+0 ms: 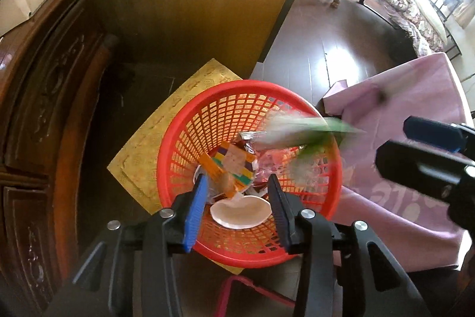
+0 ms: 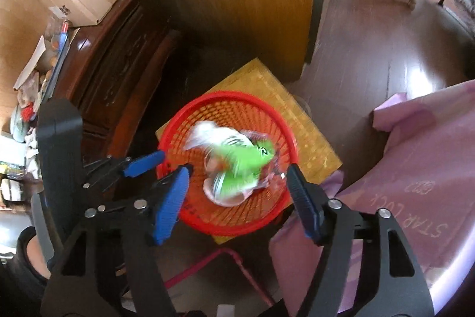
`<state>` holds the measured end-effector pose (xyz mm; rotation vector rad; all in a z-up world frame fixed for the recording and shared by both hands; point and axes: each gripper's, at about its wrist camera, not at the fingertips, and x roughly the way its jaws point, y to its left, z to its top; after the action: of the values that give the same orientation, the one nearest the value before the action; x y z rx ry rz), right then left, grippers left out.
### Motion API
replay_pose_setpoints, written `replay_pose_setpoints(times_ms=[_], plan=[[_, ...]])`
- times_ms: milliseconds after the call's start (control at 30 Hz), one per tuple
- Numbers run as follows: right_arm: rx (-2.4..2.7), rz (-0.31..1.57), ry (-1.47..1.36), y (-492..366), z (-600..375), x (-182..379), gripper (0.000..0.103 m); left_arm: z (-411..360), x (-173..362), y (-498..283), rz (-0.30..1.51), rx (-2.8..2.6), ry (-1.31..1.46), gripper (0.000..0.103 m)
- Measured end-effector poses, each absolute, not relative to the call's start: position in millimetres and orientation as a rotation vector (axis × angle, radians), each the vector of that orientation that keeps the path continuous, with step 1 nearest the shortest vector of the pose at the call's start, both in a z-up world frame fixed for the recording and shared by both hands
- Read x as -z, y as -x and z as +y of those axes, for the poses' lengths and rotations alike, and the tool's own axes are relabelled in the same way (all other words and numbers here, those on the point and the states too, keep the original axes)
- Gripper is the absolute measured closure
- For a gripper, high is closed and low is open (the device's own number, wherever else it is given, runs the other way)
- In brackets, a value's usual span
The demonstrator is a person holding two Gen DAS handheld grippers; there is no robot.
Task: Collect trash
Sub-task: 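Carry shell and carton to the red wastebasket and release both, then move both tools back over the table toward the clear cup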
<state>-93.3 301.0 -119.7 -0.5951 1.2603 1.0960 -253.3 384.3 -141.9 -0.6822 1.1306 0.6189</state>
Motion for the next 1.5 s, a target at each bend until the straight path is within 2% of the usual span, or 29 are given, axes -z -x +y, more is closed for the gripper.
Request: replay_pose_setpoints(times_ms=[467,667,733,1133,1300,1500], plan=[[-1.081,1.202,0.512,85.0,274.2,91.5,0.035,370.2,119.6,246.6,1.118,-0.609,0.659,0.055],[-1.04,1.14,0.434,66.0,238.2,60.7,0.035,351.9,88.7,222.9,1.089,-0.575,0.597,0.046],[-1.021,1.123,0.405,57.0,223.3,51.0,0.035,343.3,76.2,213.2,1.073,-0.561,0.574,0.04],[-0.839,1.027,0.246,1.1,102.3,15.0,0.034,271.7,27.8,145.6,1.038,-0.446,0.437,0.031],[-0.757,1.01,0.175,-16.8,49.0,15.7,0.03,243.2,19.7,121.4,1.04,-0.403,0.426,0.02],[-0.655,0.948,0.14,-36.5,-23.9,11.1,0.021,198.8,9.3,86.7,1.052,-0.371,0.329,0.017]])
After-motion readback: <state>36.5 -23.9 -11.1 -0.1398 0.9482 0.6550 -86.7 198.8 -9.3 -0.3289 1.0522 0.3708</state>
